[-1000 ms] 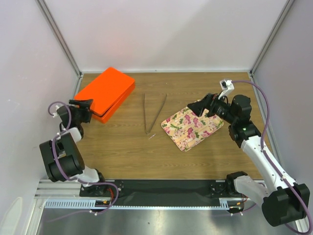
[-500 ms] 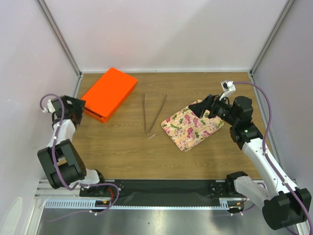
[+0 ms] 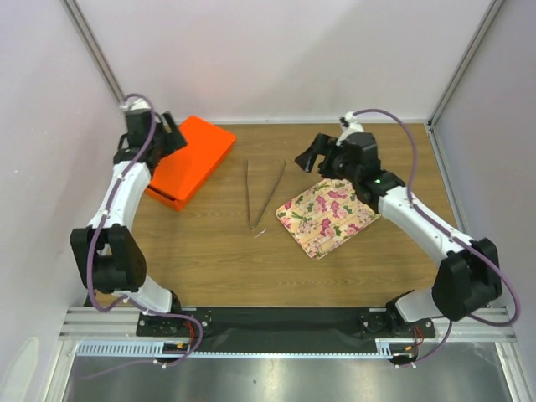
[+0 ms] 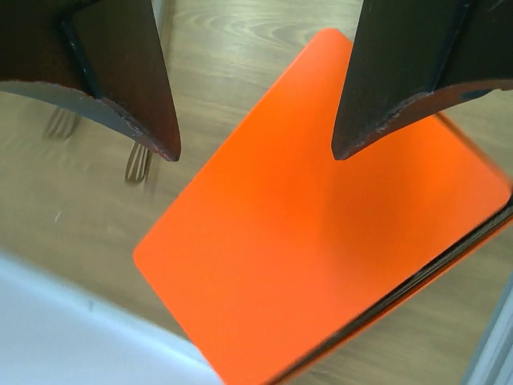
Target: Pack the chocolate
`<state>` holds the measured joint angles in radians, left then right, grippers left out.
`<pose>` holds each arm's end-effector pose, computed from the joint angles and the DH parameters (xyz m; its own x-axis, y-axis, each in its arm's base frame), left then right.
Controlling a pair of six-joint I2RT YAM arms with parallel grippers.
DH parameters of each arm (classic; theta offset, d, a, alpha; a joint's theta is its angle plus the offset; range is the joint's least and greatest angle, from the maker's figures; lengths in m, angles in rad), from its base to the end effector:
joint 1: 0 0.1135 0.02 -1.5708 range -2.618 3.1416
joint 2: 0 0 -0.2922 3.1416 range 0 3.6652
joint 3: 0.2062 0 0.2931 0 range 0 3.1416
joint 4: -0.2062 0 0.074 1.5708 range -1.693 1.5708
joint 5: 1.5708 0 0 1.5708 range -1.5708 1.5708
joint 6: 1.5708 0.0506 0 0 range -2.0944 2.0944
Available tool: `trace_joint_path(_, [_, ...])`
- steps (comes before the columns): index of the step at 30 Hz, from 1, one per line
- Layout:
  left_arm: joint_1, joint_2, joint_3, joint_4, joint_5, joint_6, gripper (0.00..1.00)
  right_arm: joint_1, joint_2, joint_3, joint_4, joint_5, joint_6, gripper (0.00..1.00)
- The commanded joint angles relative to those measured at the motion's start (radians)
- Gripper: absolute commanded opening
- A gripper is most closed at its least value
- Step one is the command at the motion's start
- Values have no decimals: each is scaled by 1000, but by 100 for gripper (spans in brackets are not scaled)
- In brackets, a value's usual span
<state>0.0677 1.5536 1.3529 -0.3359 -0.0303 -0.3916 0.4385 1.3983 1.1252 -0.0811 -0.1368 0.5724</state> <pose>0.4141 0.0296 0.3436 -0.4357 -0.4119 -0.8003 -0.2812 0.9069 -0.3137 0.3400 0.1670 0.3387 -0.5545 0.3326 -0.7628 -0.2808 0.7881 0.5478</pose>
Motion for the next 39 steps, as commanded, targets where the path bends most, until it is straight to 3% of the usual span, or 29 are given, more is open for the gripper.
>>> trace_joint_path(1, [-144,66,95,-46,-55,252,82,42,34,55,20,65,29,93])
trace_joint_path(6, [-259,118,112,-26,-209,486,85,49,13,-25,37,100,-3,94])
trace_joint_path(14, [-312,240,155,-60,-293,644,87,19,-65,-114,70,69,-20,95])
trace_joint_path(23, [-330,306,120,-37,-315,714,88,-26,-114,-154,121,37,-12,96])
trace_joint_path(39, [-329,422,166,-37,-330,691,87,-76,-108,-177,142,2,-17,95])
